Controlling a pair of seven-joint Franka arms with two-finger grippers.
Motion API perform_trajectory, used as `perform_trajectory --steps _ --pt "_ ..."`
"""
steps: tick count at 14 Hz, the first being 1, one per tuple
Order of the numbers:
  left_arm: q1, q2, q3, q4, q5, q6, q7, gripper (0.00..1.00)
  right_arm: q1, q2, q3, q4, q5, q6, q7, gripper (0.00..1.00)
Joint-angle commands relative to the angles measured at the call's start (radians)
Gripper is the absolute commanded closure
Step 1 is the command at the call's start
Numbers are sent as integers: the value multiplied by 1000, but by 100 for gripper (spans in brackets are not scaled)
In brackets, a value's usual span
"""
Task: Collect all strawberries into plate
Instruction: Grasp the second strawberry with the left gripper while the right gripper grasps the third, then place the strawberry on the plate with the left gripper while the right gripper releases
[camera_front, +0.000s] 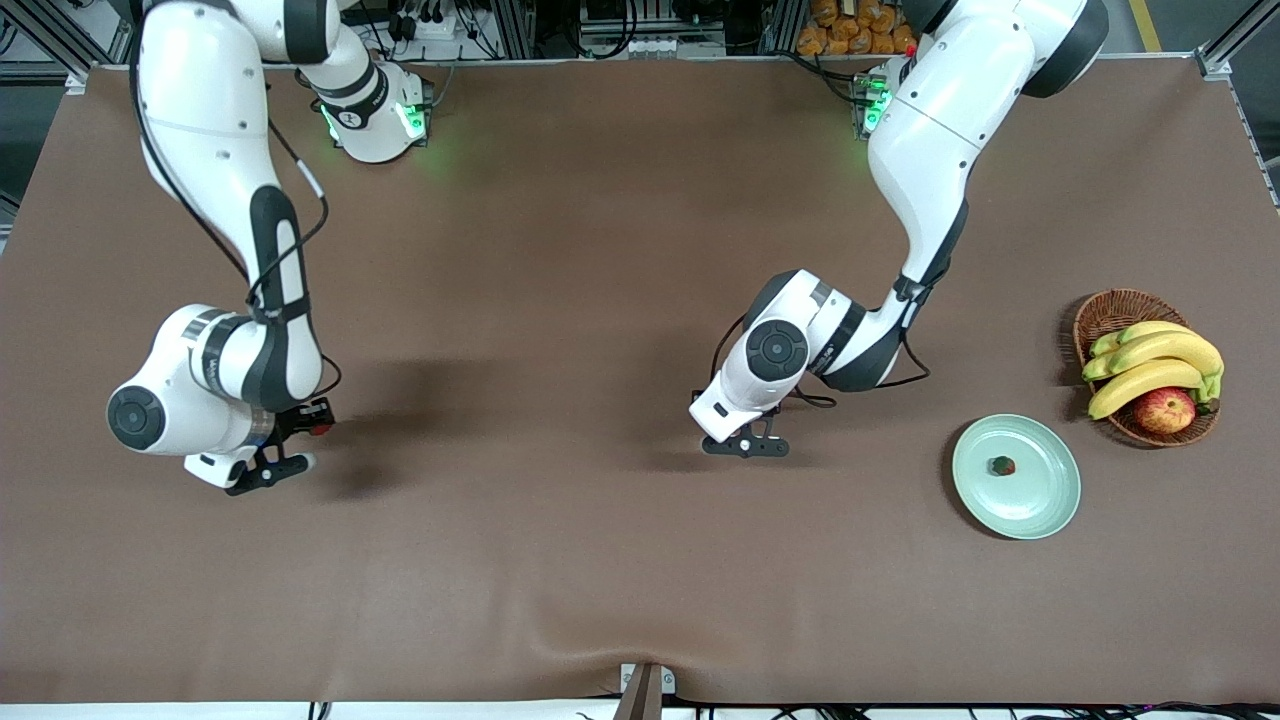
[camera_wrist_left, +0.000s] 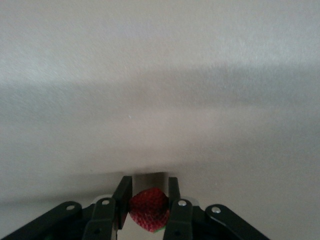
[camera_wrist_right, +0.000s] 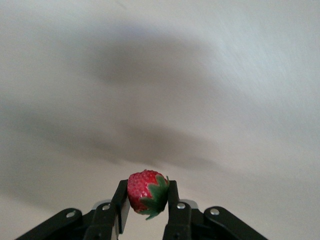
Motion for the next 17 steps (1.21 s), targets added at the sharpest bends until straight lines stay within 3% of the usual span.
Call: perform_trajectory --steps 1,7,10,17 --pt "40 -39 1 41 36 -97 43 83 48 -51 2 44 22 -34 4 100" --pt "199 -108 3 57 73 -171 269 83 267 -34 2 110 235 -36 156 100" --pt "281 -119 3 50 87 -171 390 83 400 2 7 156 291 67 269 100" --pt "463 -113 1 44 89 -171 695 80 483 211 235 363 288 429 616 100"
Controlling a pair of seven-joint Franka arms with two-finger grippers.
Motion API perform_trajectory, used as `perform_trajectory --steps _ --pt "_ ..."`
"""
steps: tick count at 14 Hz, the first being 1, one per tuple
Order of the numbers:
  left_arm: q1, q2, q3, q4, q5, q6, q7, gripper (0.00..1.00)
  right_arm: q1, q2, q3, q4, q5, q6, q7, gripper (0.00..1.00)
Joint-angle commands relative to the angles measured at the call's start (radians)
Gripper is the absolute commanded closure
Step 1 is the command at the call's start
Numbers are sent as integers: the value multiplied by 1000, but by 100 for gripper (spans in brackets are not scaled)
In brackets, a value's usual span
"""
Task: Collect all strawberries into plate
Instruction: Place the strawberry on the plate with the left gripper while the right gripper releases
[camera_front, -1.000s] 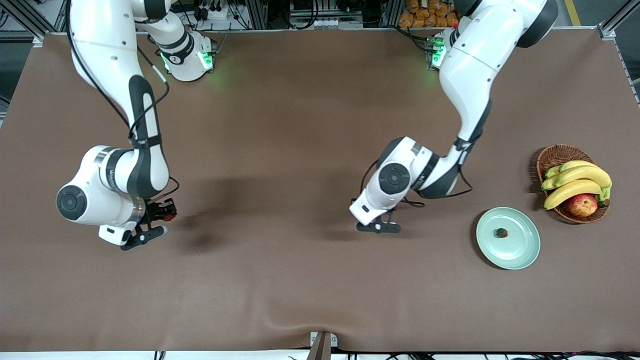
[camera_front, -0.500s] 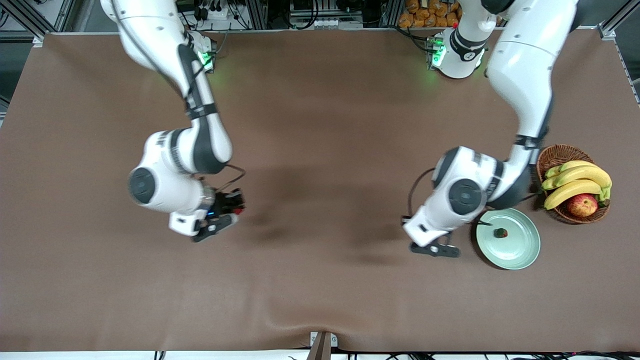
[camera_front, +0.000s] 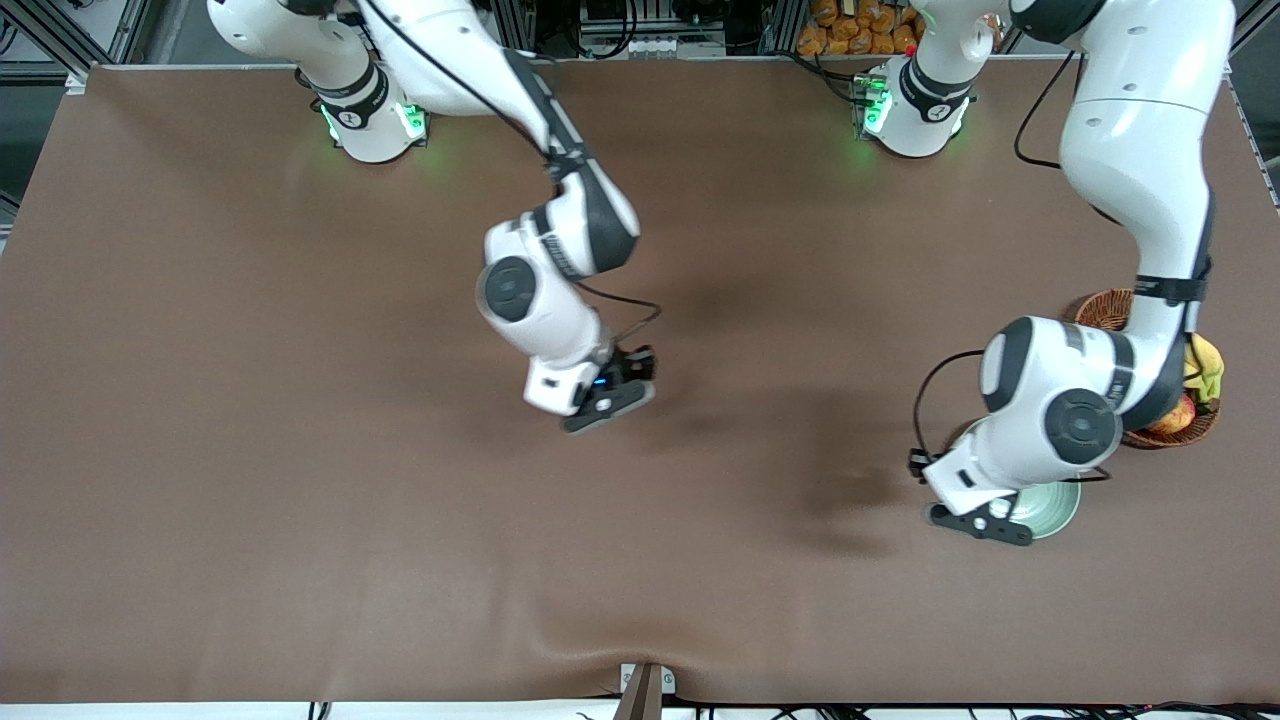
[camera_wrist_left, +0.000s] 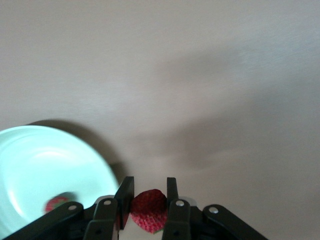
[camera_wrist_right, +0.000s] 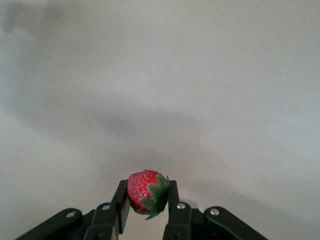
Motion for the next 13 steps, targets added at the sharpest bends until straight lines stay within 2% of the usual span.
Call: perform_trajectory --steps 1,4,5,6,7,8,9,10,11,13 --pt "60 -13 -10 -16 30 -12 91 80 9 147 55 163 19 112 109 100" --pt "85 -4 -10 -14 53 2 125 78 48 284 66 312 16 151 181 100" --pt "88 7 -10 -14 59 16 125 78 54 308 66 329 16 166 186 100" --pt "89 15 -10 -16 59 36 125 73 60 316 66 329 14 177 184 100" --pt "89 25 -10 -14 59 50 125 56 65 321 66 327 14 177 184 96" --pt "89 27 -10 -16 59 57 125 42 69 323 66 324 13 177 186 37" --pt "89 28 -10 -16 59 59 125 27 71 321 64 318 6 179 184 0" --pt "91 33 -10 -14 59 61 125 4 72 310 63 317 3 177 184 0" --pt "91 35 -10 -14 59 62 125 0 63 287 60 311 2 168 183 0" --pt "91 35 -10 -14 59 64 125 0 24 209 57 237 -10 160 175 0"
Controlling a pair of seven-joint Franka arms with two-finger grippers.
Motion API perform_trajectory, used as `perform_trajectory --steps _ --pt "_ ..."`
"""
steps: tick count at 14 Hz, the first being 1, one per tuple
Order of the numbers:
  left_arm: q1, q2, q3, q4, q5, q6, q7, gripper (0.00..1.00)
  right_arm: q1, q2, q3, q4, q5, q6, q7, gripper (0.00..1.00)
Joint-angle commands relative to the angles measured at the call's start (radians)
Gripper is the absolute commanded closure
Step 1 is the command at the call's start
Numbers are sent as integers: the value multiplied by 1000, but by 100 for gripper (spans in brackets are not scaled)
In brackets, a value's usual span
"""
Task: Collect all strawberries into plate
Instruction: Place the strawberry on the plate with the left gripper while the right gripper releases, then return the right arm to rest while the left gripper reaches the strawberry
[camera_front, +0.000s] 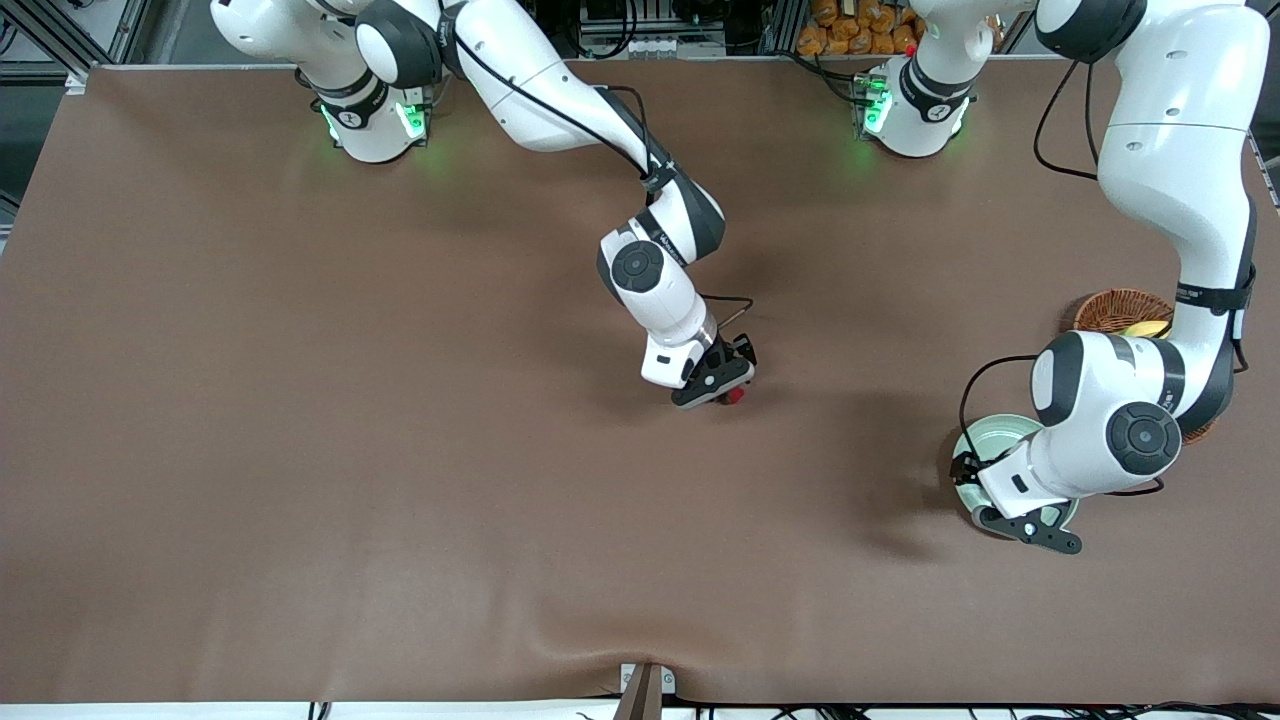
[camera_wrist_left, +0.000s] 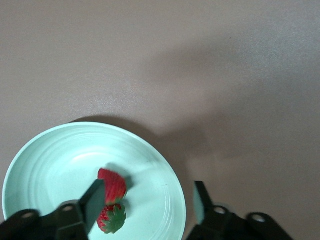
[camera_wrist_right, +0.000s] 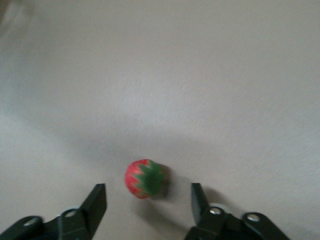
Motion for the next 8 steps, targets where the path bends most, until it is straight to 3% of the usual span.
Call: perform_trajectory --steps 1,8 --pt "4 -7 -8 -4 25 10 3 0 -68 -129 2 -98 -20 -50 -1 0" --pt "-53 -17 -37 4 12 10 -120 0 -336 -496 5 -340 -210 -405 -105 0"
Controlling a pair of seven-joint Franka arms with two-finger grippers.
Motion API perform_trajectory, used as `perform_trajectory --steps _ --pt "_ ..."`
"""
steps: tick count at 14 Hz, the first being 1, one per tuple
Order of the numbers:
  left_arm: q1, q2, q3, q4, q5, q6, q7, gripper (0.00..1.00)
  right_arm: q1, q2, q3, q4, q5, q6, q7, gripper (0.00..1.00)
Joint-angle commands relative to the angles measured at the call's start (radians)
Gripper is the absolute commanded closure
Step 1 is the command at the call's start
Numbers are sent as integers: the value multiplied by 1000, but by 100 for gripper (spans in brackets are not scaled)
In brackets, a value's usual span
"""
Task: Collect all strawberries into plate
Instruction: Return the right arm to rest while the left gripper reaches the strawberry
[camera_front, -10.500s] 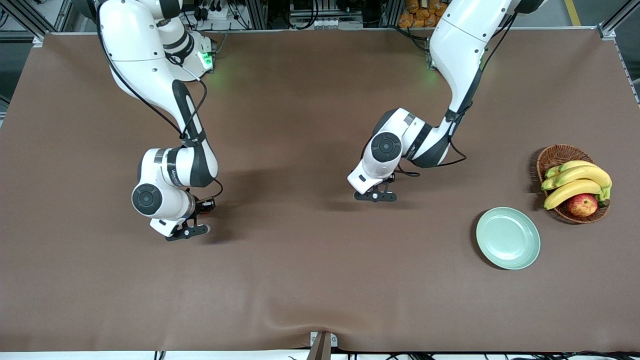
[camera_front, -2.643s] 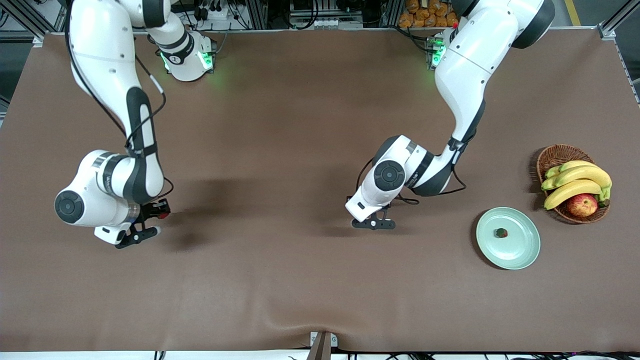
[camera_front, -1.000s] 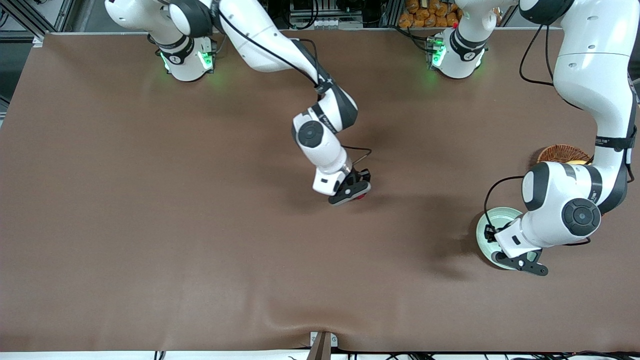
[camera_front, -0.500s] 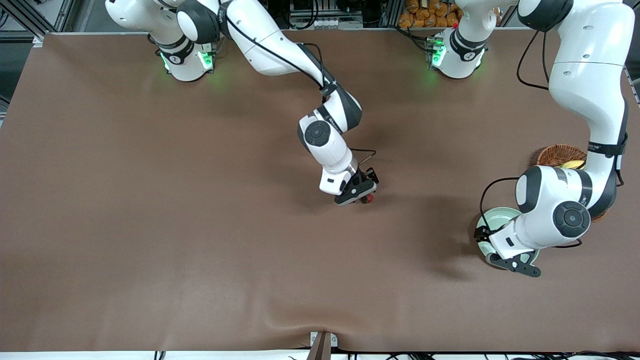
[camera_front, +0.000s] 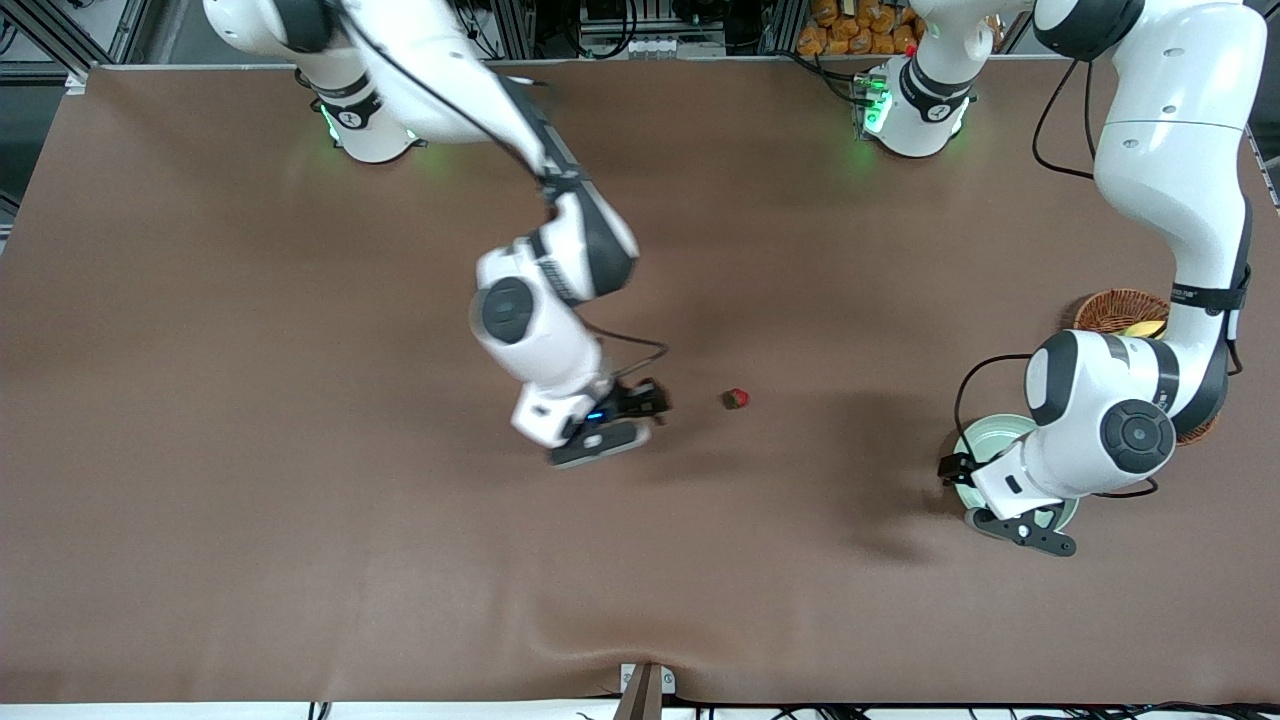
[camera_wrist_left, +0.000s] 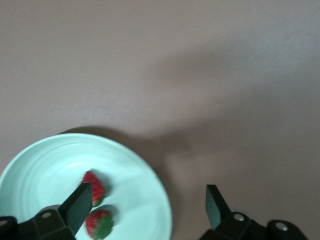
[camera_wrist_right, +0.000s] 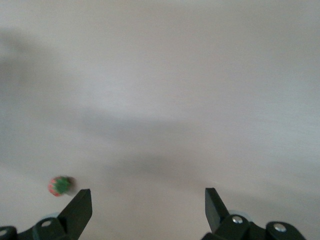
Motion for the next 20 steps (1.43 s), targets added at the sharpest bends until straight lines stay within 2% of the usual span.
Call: perform_trajectory --steps 1,2,4,7,9,13,15,20 --pt "-71 -17 -8 -4 15 2 -130 0 -134 -217 38 -200 -63 -101 -111 0" --pt "-102 -17 -8 -3 16 2 -181 0 -183 -271 38 -236 -97 -155 -131 0" --pt "-169 -15 -8 -4 16 2 -276 0 -286 -360 52 -253 -218 -285 -134 0" --pt "-294 -15 -4 -3 22 0 -434 0 -461 -492 128 -253 -427 -457 -135 0" --pt "-352 -15 -3 -1 18 0 -526 0 -558 -567 165 -247 -502 -531 -137 0" --pt "-467 -3 -5 -3 19 2 -695 0 -710 -677 251 -247 -539 -635 -134 0" --pt "-483 6 -3 -9 24 2 -707 0 -736 -708 263 -244 -573 -671 -128 0" --pt "-481 22 -2 -56 25 3 -704 0 -780 -753 285 -237 -571 -741 -68 0"
